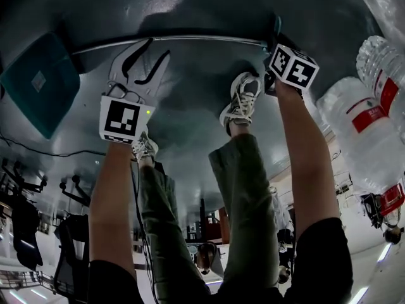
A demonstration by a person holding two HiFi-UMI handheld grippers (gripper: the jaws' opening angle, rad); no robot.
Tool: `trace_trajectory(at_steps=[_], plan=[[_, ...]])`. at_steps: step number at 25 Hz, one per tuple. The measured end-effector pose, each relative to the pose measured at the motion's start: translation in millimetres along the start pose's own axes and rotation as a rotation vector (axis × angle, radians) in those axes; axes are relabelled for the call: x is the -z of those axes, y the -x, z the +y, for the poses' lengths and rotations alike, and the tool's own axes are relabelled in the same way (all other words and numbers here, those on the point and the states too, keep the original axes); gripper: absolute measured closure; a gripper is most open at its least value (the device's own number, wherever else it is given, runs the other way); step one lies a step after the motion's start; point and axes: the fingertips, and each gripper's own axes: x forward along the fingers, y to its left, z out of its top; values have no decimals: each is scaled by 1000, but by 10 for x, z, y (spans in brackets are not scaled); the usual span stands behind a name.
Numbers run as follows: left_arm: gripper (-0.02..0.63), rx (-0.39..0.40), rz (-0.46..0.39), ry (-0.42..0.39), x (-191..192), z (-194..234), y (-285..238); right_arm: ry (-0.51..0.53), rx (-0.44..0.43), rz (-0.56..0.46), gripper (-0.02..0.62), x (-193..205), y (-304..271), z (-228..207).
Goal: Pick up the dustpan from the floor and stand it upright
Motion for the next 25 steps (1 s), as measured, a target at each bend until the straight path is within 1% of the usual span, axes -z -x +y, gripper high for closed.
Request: trace_trajectory(at_steps=[6, 12, 17, 25], plan=[[434, -24, -8, 19, -115, 61, 134, 42, 3, -52, 529, -308, 305, 97], [434, -27, -51, 20, -492, 16, 374, 115, 25, -139, 529, -839, 822, 320], [434, -34, -87, 7, -853, 104, 673, 196, 39, -194, 529, -1276, 1222, 616], [434, -69, -126, 7, -1213, 218, 1233, 289, 51, -244, 529, -1673, 1790, 1032]])
